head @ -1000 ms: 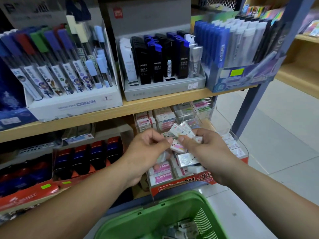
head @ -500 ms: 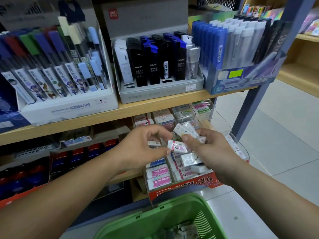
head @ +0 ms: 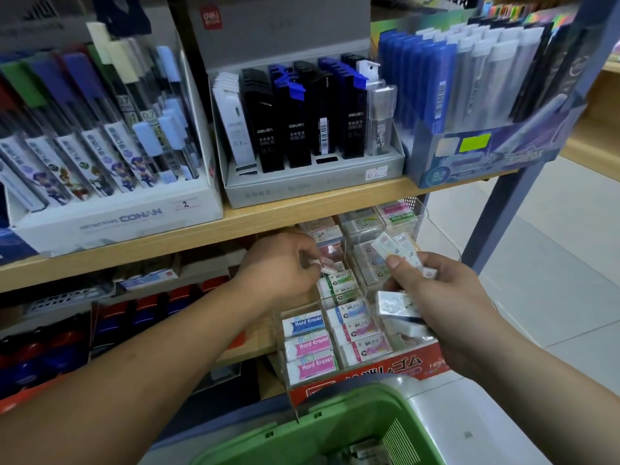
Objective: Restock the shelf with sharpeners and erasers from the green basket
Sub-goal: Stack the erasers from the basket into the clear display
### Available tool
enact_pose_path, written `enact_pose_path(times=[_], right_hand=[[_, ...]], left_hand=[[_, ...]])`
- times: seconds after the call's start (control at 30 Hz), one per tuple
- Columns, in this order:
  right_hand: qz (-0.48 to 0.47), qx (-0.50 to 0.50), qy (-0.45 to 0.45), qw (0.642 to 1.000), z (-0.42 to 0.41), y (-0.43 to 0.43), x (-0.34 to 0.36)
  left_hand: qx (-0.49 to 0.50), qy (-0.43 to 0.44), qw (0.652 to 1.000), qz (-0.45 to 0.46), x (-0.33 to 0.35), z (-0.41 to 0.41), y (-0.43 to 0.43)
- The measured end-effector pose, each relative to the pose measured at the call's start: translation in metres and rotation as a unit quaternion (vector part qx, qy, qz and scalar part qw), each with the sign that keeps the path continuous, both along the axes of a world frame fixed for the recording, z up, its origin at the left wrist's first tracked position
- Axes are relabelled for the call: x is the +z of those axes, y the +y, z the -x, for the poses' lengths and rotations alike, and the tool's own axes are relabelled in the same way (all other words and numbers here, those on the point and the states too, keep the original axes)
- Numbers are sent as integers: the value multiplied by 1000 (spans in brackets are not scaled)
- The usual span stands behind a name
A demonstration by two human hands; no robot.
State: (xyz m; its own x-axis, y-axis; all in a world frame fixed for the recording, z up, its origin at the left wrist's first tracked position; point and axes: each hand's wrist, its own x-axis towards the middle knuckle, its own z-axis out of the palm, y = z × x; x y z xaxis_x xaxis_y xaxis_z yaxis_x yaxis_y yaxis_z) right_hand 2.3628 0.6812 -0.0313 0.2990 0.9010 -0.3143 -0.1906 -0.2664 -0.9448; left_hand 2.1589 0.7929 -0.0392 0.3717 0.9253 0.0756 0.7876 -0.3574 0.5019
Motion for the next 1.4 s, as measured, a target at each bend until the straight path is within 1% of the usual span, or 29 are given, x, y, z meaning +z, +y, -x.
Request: enact_pose_path(times=[0.07,0.17,0.2,0.23,0.27,0.3,0.37,0.43,0.5,0.53,0.57,0.63,0.67,0.7,0.77,0.87,1.0,1.1,1.13,1.23,1.33,1.4], right_hand=[[2,5,-1,1000,3,0,-1],[1,19,5,1000,6,1,-2],[2,25,7,1000,7,0,-2],[3,30,9,1000,8,0,-1],[3,33,9,999,9,-1,-1],[3,36,7,999,9,-1,-2],[1,43,-3,999,10,-2,-3],[1,52,-12,999,11,-2,-5],[-3,56,-17,998,13,-2,-7],[-5,58,-18,998,14,-2,-7],[-7,59,-16,998,14,-3,-7],[-8,62,4,998,16,-3,-7],[-5,66,27,997,16,-4,-6],[1,70,57,996,17,-5,-6],[10,80,93,992,18,-6,-4],[30,63,92,993,27,-10,-6],[44,16,74,996,40,-7,-16],[46,9,96,994,38,-4,-12],[43,13,102,994,35,-3,-11],[39,14,109,993,33,-4,-12],[41,5,89,995,31,-3,-15],[35,12,98,994,29,-4,-13]], left_hand=[[-3,10,1000,-10,0,-4,0],[-40,97,994,-42,-2,-11,-2],[-52,116,991,-49,-3,-13,-3],[-61,112,990,-53,-5,-14,-5],[-62,81,994,-47,-7,-13,-7],[-51,31,998,-34,-7,-11,-9],[-12,-52,999,0,-4,-3,-13],[21,-86,996,20,3,6,-16],[52,-134,988,60,12,9,-23],[60,-172,978,98,16,7,-28],[57,-224,962,149,18,4,-35],[60,-333,906,253,19,-5,-49],[67,-372,880,288,20,-9,-56],[74,-390,866,305,20,-13,-60],[87,-390,862,310,18,-19,-65],[110,-387,875,270,8,-31,-67],[151,-391,875,241,4,-42,-71],[156,-400,870,242,10,-42,-69],[154,-411,861,258,12,-41,-69],[132,-443,817,345,21,-37,-70],[88,-438,787,425,26,-29,-66],[69,-444,772,449,29,-26,-65]])
